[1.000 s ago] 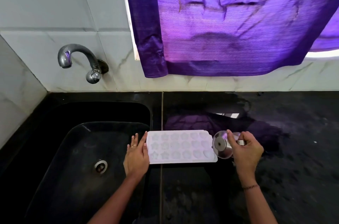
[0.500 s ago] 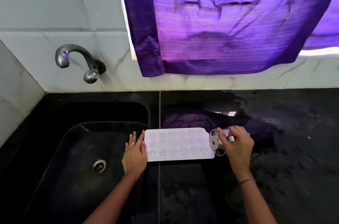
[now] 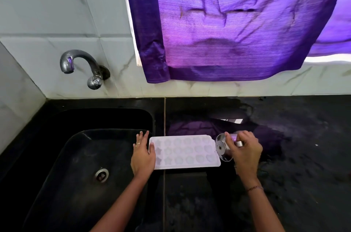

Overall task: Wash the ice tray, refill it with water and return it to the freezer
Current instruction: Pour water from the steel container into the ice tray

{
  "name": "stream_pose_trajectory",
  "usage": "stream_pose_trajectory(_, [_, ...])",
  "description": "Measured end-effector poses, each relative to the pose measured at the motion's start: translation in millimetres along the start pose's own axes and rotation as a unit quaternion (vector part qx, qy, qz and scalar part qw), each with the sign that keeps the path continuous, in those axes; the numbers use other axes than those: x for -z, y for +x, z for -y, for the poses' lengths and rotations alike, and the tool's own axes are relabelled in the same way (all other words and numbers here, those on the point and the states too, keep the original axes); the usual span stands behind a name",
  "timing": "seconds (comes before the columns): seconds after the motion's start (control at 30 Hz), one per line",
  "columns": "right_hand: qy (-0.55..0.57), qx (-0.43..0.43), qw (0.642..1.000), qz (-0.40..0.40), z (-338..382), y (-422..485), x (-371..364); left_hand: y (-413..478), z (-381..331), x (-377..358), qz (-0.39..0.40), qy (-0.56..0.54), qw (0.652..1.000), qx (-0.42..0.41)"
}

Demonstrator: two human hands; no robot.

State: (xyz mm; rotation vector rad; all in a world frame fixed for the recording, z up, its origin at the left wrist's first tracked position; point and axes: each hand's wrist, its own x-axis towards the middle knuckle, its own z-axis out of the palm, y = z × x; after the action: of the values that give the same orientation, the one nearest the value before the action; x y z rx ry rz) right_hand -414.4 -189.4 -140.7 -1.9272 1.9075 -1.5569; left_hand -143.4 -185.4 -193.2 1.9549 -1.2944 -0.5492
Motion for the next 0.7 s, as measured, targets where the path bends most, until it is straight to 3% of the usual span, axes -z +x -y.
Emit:
stream_pose_trajectory(0.13, [0.105, -0.107, 0.987, -0.055, 11, 4, 1, -5, -14, -4, 0.008, -0.071, 0.997, 0.018])
stream_pose_trajectory(0.27, [0.222, -0.251, 0.938, -0.084, 20, 6, -9, -12, -37, -6, 0.020, -0.135, 0.990, 0.039])
stream_pose_trajectory(0.37, [0.288, -0.309, 0.903, -0.077, 32, 7, -21, -22, -60, -9, 0.049, -0.205, 0.977, 0.040])
stream_pose_trajectory(0.53, [0.394, -0.391, 0.829, -0.062, 57, 4, -51, -34, -82, -25, 0.116, -0.361, 0.920, 0.098])
stream_pose_trajectory(0.7, [0.416, -0.404, 0.814, -0.021, 72, -3, -76, -22, -87, -26, 0.157, -0.447, 0.871, 0.129])
